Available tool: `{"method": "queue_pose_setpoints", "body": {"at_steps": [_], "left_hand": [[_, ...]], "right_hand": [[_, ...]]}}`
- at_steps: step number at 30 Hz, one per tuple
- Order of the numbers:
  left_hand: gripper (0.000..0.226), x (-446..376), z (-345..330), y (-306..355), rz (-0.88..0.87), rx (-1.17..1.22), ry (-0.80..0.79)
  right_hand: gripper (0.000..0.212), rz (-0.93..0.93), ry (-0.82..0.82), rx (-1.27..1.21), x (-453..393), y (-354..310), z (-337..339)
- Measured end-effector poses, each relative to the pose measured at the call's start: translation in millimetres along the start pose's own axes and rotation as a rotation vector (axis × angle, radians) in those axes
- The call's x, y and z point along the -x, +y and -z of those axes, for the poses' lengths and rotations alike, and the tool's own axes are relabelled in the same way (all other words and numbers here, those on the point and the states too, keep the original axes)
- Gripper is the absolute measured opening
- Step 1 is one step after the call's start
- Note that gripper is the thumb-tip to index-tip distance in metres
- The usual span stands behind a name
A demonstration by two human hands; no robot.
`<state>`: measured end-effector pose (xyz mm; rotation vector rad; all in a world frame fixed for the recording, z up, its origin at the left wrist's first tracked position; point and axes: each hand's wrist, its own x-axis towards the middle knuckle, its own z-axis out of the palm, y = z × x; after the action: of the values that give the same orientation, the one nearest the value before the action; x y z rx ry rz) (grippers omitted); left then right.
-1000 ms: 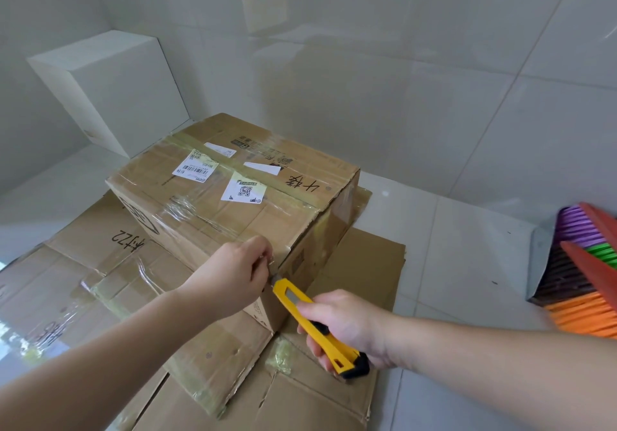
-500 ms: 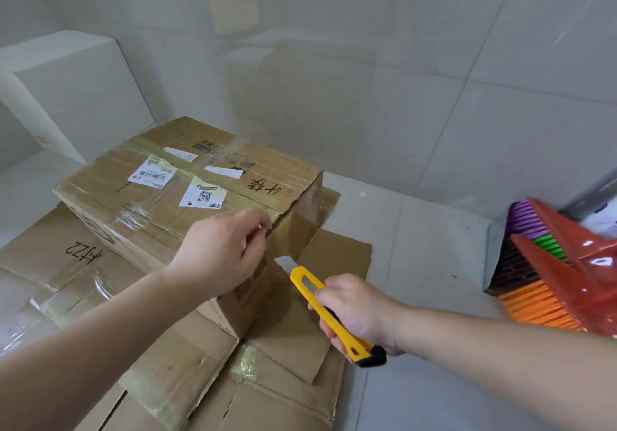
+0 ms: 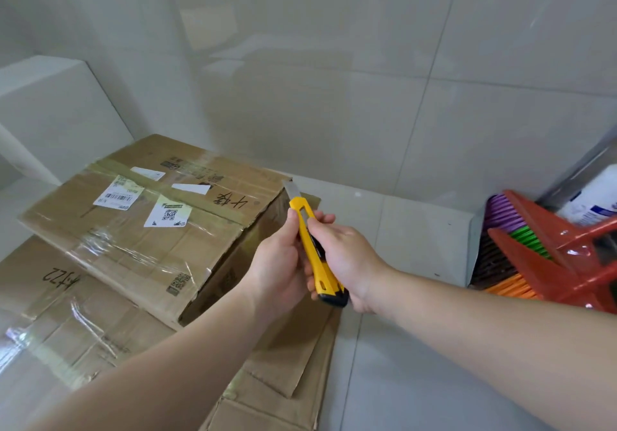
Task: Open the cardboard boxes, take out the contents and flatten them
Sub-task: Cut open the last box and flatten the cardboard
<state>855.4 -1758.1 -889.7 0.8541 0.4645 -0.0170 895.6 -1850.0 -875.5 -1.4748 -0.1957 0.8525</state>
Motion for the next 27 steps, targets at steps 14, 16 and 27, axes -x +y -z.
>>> {"method": "queue_pose_setpoints", "body": {"at_steps": [14,16,27], "left_hand": [[0.044,-20.7,-0.9,1.7,-0.076,0.092,0.082],[0.043,-18.8,-3.2,6.7,-0.081,0.175,0.079],[0.044,-27.4,12.6,31.4,-0.18,-0.014,0.239]], "right_hand": [[0.019,0.143,-0.168,-0.169,-1.4,11.8,9.0],[0.026,0.163,-0.237,-0.204,-0.2,13.9,8.0],[0.031,0.156,0.083,0.142,-16.0,1.9,-4.2]]}}
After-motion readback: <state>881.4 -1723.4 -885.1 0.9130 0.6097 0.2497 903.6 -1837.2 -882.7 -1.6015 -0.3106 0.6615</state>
